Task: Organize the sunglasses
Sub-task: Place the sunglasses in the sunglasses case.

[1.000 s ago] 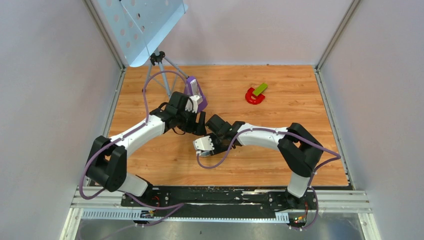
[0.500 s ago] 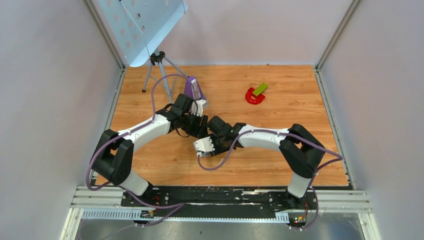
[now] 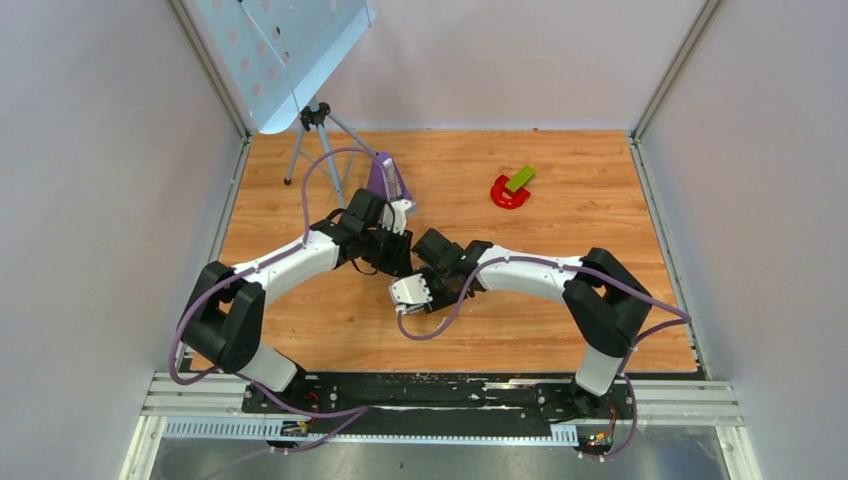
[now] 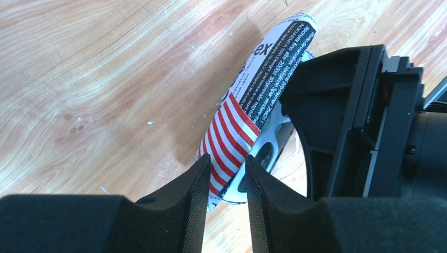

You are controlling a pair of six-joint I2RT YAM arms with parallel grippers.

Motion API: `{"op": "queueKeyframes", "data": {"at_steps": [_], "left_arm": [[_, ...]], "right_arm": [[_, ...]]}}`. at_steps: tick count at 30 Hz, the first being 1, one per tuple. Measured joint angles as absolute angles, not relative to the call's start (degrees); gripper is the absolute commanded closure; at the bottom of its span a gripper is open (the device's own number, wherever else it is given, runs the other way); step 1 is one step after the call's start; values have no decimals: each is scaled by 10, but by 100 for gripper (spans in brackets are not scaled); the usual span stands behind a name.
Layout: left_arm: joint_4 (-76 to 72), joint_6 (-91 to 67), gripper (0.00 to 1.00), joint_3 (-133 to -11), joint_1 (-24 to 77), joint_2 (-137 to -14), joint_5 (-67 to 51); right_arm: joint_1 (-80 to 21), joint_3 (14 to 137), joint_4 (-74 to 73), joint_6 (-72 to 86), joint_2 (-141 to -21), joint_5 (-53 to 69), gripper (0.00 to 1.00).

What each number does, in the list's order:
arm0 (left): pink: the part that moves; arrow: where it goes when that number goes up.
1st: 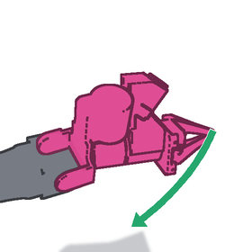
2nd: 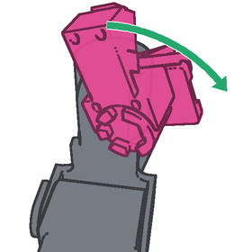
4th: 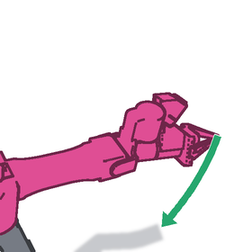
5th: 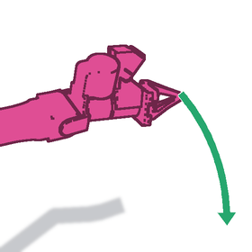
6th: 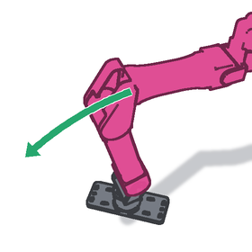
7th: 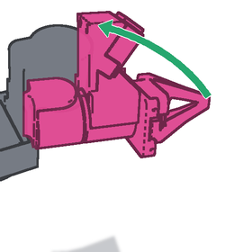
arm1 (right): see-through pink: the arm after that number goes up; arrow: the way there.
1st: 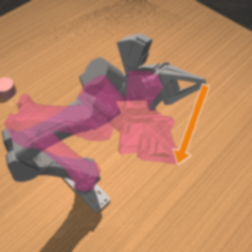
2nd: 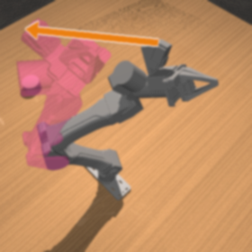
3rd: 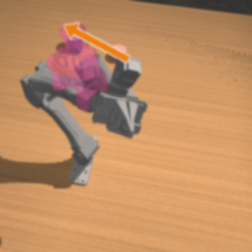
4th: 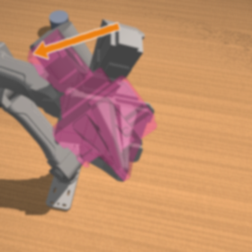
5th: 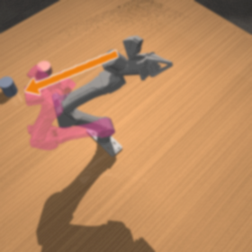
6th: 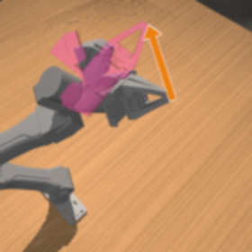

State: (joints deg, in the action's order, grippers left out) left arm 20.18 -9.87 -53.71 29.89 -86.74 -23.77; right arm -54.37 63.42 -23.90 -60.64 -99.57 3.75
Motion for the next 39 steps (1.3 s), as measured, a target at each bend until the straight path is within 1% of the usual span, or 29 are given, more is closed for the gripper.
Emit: {"op": "queueKeyframes", "data": {"at_steps": [3, 5, 8, 11, 15, 20, 21, 25, 28, 39], "left_arm": [[202, -95, 69, -534, 300, -863, -233], [202, -94, 69, -533, 301, -860, -232], [202, -94, 70, -532, 303, -859, -232], [200, -94, 70, -532, 305, -859, -236], [197, -94, 72, -532, 309, -859, -247], [197, -94, 75, -532, 314, -859, -254], [196, -94, 76, -532, 315, -859, -254], [193, -91, 77, -532, 321, -859, -254], [189, -91, 78, -532, 322, -859, -253], [180, -91, 81, -532, 328, -859, -264]], "right_arm": [[-544, 644, -265, -608, -996, 44, 78], [-544, 655, -288, -608, -998, 50, 75], [-544, 669, -310, -607, -1007, 59, 67], [-544, 676, -319, -601, -1020, 62, 64], [-544, 681, -325, -593, -1026, 63, 55], [-543, 681, -325, -583, -1026, 64, 48], [-543, 681, -326, -581, -1026, 64, 46], [-541, 681, -327, -572, -1026, 66, 33], [-538, 681, -330, -569, -1021, 71, 32], [-536, 674, -337, -561, -1007, 79, 32]]}}
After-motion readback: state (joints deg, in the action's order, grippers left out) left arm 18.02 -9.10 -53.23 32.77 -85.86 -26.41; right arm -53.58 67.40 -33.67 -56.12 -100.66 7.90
